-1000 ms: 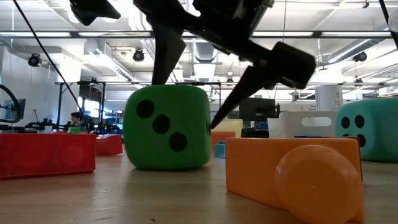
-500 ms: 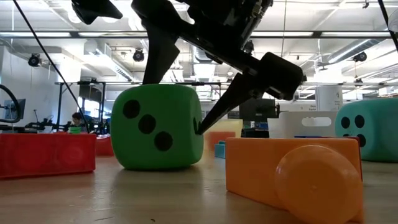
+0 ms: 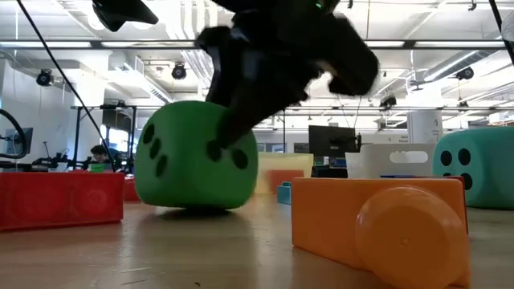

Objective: Pick & Place Toys
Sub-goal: Put the green dice into the transparent bin

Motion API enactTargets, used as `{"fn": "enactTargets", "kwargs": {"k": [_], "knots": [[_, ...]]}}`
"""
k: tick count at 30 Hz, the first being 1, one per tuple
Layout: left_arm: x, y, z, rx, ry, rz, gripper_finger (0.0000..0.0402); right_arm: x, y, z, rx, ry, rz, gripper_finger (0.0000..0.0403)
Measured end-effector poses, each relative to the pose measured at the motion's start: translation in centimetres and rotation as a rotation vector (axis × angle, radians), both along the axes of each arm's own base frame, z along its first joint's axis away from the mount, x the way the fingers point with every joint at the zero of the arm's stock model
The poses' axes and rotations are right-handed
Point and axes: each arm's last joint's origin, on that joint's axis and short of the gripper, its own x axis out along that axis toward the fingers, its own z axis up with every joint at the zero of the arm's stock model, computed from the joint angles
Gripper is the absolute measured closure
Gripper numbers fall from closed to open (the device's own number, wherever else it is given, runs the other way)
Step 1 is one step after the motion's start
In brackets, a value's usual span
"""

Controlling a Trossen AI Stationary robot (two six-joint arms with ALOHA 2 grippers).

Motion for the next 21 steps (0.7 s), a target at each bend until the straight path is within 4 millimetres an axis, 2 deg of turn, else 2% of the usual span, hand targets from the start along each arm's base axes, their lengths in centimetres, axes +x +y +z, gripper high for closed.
{"fn": "enactTargets", "kwargs": {"k": [9, 17, 21], "knots": [[0.0, 0.0, 0.0, -0.003, 0.0, 0.002, 0.0144, 0.3, 0.4, 0.2, 0.209, -0.04, -0.335, 0.0292], [0.0, 0.0, 0.0, -0.006, 0.0, 0.003, 0.0144, 0.1, 0.5, 0.7, 0.274, -0.049, -0.459, 0.0297], [0.0, 0.0, 0.0, -0.006, 0.0, 0.003, 0.0144, -0.4, 0.5, 1.8, 0.302, -0.053, -0.49, 0.0298]]}}
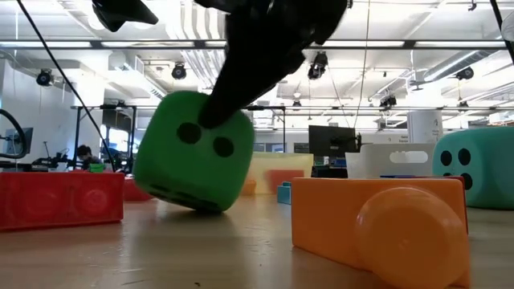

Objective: Pick & Place Toys
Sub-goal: Put the green dice into the transparent bin

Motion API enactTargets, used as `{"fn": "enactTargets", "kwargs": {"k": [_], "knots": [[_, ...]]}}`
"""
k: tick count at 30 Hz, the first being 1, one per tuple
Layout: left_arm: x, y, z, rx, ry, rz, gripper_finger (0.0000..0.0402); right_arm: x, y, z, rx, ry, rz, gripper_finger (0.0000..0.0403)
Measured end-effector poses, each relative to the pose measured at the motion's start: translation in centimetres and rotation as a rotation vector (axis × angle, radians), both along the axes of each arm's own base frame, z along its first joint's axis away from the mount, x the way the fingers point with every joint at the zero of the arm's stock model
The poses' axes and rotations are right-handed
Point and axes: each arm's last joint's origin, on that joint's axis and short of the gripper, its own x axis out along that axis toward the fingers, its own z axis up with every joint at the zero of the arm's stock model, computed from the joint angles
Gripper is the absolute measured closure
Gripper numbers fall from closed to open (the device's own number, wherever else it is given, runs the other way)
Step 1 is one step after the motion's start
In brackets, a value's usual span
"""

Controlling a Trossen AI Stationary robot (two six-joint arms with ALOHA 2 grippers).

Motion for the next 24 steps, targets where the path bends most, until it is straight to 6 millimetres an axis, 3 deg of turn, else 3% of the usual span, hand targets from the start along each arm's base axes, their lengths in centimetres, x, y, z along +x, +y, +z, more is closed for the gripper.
{"fn": "enactTargets", "kwargs": {"k": [12, 24], "knots": [[0.0, 0.0, 0.0, 0.002, 0.004, -0.001, 0.0144, -3.0, -0.2, 5.6, 0.06, -0.007, -0.092, 0.0368], [-0.1, 0.0, -0.1, 0.003, 0.007, 0.0, 0.0144, -7.2, 0.0, 11.1, 0.115, -0.055, -0.218, 0.0382]]}}
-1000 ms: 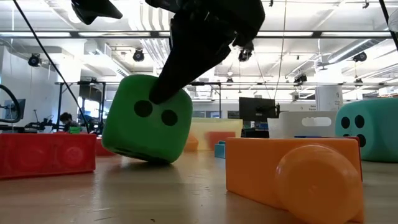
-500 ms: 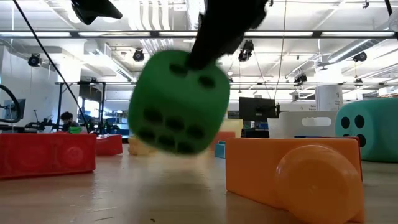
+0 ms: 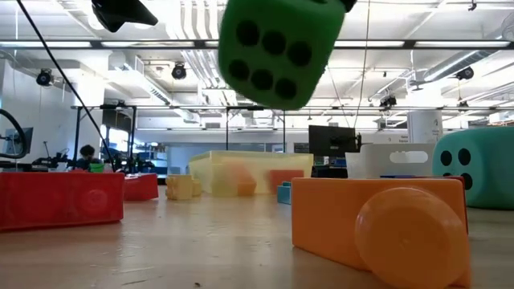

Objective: Pick & Place Toys
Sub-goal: Put the green dice into the transparent bin

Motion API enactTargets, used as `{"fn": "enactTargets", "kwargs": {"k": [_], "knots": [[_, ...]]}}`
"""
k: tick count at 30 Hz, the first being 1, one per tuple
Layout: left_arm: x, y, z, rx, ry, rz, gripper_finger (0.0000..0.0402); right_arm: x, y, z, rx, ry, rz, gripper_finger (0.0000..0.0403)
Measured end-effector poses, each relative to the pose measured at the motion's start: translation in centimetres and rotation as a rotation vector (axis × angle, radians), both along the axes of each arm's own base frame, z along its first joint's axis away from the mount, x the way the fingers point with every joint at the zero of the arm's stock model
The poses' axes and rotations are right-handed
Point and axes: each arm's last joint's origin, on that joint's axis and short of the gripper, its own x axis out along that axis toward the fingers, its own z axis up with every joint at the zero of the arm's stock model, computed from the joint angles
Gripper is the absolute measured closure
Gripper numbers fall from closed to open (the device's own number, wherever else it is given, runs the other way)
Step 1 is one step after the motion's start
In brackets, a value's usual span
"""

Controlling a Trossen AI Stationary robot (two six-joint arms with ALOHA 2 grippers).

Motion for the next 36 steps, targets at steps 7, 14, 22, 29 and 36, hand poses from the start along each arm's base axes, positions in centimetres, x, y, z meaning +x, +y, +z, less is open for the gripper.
{"fn": "enactTargets", "kwargs": {"k": [7, 14, 22, 29, 36], "knots": [[0.0, 0.0, 0.0, 0.0, 0.0, 0.001, 0.0144, -2.1, 0.0, 1.7, 0.049, 0.019, -0.059, 0.0395], [0.0, 0.0, 0.0, 0.0, 0.0, 0.001, 0.0144, -3.7, 0.4, 2.5, 0.067, 0.048, -0.079, 0.0397], [0.0, 0.0, 0.0, -0.001, 0.0, 0.001, 0.0144, -5.5, 0.8, 4.1, 0.108, 0.025, -0.1, 0.0397], [0.0, 0.0, 0.0, -0.001, 0.0, 0.0, 0.0144, -8.4, 0.7, 5.9, 0.146, 0.05, -0.115, 0.0396], [0.0, 0.0, 0.0, -0.001, 0.0, 0.001, 0.0144, -12.7, 0.5, 9.4, 0.295, 0.005, -0.051, 0.0396]]}}
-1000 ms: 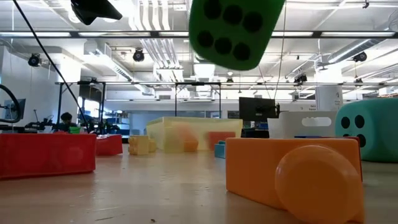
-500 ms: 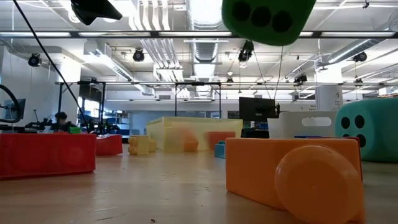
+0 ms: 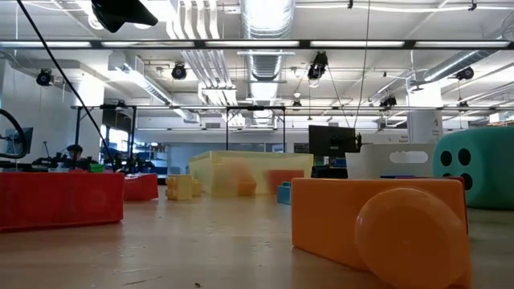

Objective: Pick & Place Toys
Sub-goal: Put the green dice into the transparent bin

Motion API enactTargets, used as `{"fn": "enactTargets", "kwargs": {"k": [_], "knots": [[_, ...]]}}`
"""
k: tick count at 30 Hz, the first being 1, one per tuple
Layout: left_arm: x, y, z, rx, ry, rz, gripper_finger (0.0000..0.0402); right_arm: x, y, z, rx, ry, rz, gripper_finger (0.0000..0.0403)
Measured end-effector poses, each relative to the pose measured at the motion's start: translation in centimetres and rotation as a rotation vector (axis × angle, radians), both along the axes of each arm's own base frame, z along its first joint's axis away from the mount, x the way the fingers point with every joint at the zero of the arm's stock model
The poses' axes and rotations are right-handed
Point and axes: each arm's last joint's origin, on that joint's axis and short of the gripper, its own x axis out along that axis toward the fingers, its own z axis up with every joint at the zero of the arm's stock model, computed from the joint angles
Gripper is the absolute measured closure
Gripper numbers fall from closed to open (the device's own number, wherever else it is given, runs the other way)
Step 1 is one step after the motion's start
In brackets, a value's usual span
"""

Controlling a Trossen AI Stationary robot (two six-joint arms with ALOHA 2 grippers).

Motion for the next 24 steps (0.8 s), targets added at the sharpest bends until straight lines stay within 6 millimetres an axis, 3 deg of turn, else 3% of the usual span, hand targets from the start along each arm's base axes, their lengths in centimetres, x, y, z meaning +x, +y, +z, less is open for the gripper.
{"fn": "enactTargets", "kwargs": {"k": [7, 10, 17, 24], "knots": [[0.0, 0.0, 0.0, -0.002, 0.0, 0.001, 0.0144, -4.2, 1.3, 1.9, 0.057, -0.037, 0.203, 0.0396], [0.0, 0.0, 0.0, -0.002, -0.001, 0.002, 0.0144, -5.3, 1.8, 2.1, 0.107, -0.015, 0.2, 0.0396], [0.0, 0.0, 0.0, -0.011, -0.001, 0.008, 0.0144, -7.0, 2.9, 0.6, 0.111, 0.172, 0.099, 0.0396], [0.0, 0.0, -0.1, -0.014, 0.002, 0.011, 0.0144, -7.1, 5.0, -1.0, 0.145, 0.303, 0.061, 0.0395]]}}
